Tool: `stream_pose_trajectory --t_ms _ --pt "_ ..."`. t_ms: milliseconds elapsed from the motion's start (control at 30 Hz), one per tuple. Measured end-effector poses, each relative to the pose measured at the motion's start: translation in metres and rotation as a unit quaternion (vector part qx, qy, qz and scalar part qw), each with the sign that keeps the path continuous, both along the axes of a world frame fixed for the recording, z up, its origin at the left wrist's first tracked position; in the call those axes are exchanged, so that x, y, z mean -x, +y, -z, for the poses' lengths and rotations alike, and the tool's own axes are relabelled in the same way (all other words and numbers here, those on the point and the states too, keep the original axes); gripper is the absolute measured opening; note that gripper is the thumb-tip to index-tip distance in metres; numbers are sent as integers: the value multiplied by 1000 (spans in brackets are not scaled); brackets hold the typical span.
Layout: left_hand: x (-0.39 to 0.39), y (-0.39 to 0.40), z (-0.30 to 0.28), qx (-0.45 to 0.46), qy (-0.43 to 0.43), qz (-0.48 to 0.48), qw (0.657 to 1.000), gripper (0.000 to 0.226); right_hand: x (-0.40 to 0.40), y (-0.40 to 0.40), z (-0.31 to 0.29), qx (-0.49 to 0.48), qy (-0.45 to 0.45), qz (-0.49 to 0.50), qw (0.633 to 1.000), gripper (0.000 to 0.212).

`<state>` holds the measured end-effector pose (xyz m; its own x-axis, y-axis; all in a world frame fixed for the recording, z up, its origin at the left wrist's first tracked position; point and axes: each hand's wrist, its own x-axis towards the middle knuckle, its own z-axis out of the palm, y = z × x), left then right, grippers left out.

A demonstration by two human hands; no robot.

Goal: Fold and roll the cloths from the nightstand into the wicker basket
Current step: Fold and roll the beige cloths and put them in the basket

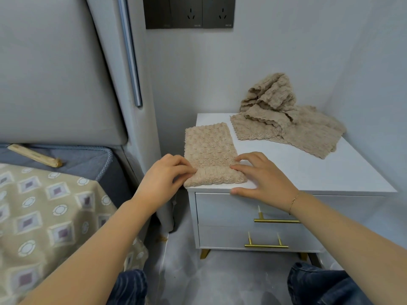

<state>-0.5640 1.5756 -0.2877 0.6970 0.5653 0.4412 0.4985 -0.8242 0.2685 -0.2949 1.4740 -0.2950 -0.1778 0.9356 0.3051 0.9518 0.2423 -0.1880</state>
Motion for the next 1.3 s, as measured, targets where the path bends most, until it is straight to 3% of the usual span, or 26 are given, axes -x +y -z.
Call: stream_pose_trajectory --t_ms 167,233,400,567,800,833,933,967,1133,1300 --pt "-1 -9 1 205 -40 -5 978 31 2 -7 2 -28 47 -2 998 65" --pt "1 -13 -1 241 -32 6 970 34 2 -12 5 -43 53 3 998 55" --pt "5 -23 7 160 22 21 987 58 2 -21 9 -87 59 7 994 39" --pt "-5 -34 10 114 -25 7 993 38 -2 -30 5 -80 77 18 994 32" --pt "-15 -35 1 277 -102 -23 955 8 -3 -28 -7 19 228 75 971 55" --pt "-17 -32 2 308 -103 -36 945 14 -4 -25 -7 29 243 88 966 58" --pt "-21 -25 3 377 -100 -64 919 72 -2 -19 -10 45 259 135 955 66" --pt "-22 -23 4 395 -107 -71 909 80 -1 -16 -11 45 255 152 954 67" --pt "-30 -17 4 441 -145 -133 876 76 0 -4 -11 50 229 224 946 69" --pt "-40 -14 4 402 -147 -191 883 66 0 3 -8 41 157 263 951 68"
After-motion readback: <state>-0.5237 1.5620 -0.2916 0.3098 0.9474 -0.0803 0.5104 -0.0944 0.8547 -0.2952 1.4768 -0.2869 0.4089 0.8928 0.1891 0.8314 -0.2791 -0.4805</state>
